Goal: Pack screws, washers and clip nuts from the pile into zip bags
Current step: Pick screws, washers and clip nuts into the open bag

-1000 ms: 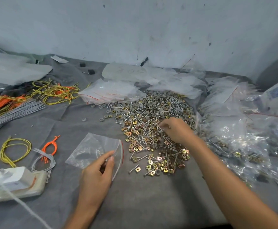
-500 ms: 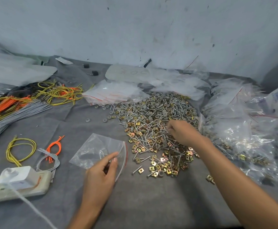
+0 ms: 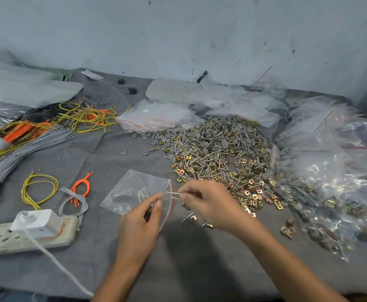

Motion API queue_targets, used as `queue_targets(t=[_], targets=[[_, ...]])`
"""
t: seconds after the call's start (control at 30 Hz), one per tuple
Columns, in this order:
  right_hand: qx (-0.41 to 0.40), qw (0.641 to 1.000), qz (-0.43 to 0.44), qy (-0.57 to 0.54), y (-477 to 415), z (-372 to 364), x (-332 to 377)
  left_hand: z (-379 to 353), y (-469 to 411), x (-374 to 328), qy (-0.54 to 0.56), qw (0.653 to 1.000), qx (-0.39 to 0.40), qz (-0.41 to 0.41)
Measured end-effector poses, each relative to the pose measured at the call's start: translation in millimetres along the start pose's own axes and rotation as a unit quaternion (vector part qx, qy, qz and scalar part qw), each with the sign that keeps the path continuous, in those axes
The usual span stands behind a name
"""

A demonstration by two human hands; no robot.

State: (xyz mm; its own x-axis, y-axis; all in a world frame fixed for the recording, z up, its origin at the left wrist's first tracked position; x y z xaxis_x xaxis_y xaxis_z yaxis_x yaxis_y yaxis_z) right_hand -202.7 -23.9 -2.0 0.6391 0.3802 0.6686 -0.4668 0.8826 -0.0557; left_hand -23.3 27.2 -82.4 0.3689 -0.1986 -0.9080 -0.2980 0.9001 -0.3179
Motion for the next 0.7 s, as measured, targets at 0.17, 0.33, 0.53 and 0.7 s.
queue_targets(t=[0.17, 0.33, 0.53, 0.7], targets=[[-0.045, 0.990, -0.112, -0.079, 4.5, -33.3, -3.3, 1.1, 0.3, 2.0, -0.008, 1.000, -0.005, 0.006], [-0.070, 0.989, -0.131, 0.009, 2.9, -44.3, 0.3, 1.9, 1.2, 1.7, -0.014, 1.000, -0.004, 0.006], [-0.107, 0.984, -0.131, -0.063, 1.1, -46.8, 6.3, 1.6, 0.6, 1.1, -0.022, 1.000, -0.004, 0.016], [-0.128, 0.987, -0.092, -0.038, 2.4, -43.9, 9.1, 1.8, -0.2, -1.2, -0.031, 0.999, -0.008, 0.017]])
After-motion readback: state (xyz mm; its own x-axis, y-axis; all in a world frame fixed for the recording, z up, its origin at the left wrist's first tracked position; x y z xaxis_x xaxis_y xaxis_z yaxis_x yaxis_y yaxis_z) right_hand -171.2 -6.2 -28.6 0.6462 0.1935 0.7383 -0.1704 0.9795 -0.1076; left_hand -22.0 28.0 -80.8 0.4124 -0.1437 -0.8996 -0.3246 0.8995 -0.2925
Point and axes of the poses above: each hand's wrist, its own y-axis away from the middle knuckle, its own z-axis out of the back of the hand, x = y × z, the point moved 3 cm from there along -y, towards the middle knuckle, and after that the axes turned 3 degrees about y, right-handed, at the moved point
